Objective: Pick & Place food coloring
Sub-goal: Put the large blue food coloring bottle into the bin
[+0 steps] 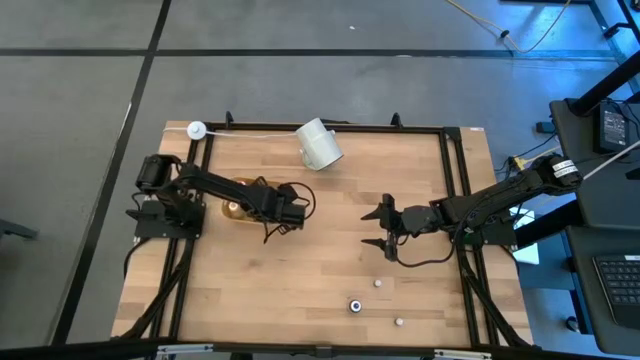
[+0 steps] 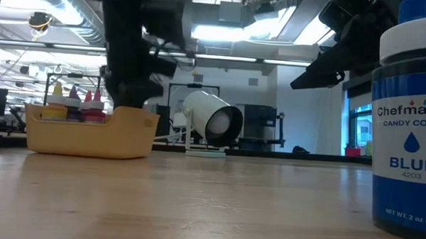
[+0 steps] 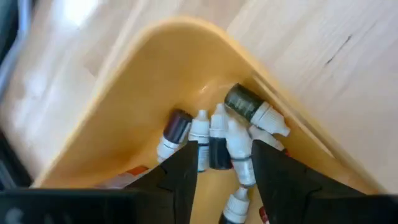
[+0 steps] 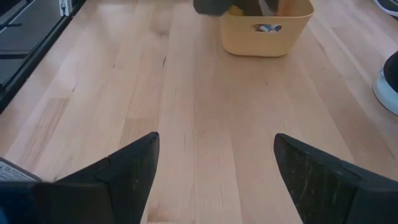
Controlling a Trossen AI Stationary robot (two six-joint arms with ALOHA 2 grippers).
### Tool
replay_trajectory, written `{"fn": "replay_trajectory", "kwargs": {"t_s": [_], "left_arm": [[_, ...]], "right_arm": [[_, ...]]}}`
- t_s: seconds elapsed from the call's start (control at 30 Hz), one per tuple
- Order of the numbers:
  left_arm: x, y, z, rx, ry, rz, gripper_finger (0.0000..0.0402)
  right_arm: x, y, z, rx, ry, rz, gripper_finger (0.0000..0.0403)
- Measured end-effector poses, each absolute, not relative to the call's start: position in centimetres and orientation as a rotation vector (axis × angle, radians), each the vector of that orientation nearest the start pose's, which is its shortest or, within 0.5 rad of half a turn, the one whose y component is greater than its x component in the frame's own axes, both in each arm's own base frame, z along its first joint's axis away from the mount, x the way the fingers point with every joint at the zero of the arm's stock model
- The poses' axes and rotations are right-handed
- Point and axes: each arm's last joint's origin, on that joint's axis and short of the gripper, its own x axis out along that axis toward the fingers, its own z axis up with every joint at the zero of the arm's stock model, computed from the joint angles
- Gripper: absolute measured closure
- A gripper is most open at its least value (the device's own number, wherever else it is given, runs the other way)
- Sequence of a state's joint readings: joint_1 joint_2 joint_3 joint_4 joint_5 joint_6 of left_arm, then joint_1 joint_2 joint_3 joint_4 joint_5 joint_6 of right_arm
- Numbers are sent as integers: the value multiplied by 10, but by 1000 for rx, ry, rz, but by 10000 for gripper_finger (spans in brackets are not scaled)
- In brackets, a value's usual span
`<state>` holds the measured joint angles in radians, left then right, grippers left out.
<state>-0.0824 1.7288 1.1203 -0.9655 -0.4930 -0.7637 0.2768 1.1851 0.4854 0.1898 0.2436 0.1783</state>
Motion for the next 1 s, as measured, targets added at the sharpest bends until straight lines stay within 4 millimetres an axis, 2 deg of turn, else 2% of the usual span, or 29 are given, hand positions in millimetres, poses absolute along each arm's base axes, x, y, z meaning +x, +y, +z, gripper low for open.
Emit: {"fn": "replay_trajectory", "kwargs": {"t_s": [0.13, 0.27, 0.33, 0.43, 0.5, 0.6, 0.7, 0.83, 1.0], "left_arm": [[301, -25, 203, -88, 1131, 856, 252], [301, -54, 222, -1, 960, 775, 255], [302, -75, 226, 41, 946, 623, 256], [307, -110, 229, 75, 917, 301, 255], [312, -132, 230, 56, 815, 85, 253], [310, -155, 223, 105, 676, -155, 252], [304, -158, 212, 91, 574, -213, 252], [293, -144, 200, -13, 449, -197, 253], [276, -129, 212, -42, 272, -276, 252]], "right_arm": [[224, 56, 190, 48, 482, -11, 86], [225, 57, 192, 59, 463, 5, 86], [226, 59, 195, 34, 432, 48, 86], [227, 66, 202, -53, 359, 109, 86], [227, 71, 206, -93, 311, 139, 86], [229, 87, 211, -159, 287, 206, 86], [237, 110, 224, -234, 260, 279, 86], [255, 143, 237, -336, 292, 347, 86], [278, 180, 238, -334, 446, 460, 86]]}}
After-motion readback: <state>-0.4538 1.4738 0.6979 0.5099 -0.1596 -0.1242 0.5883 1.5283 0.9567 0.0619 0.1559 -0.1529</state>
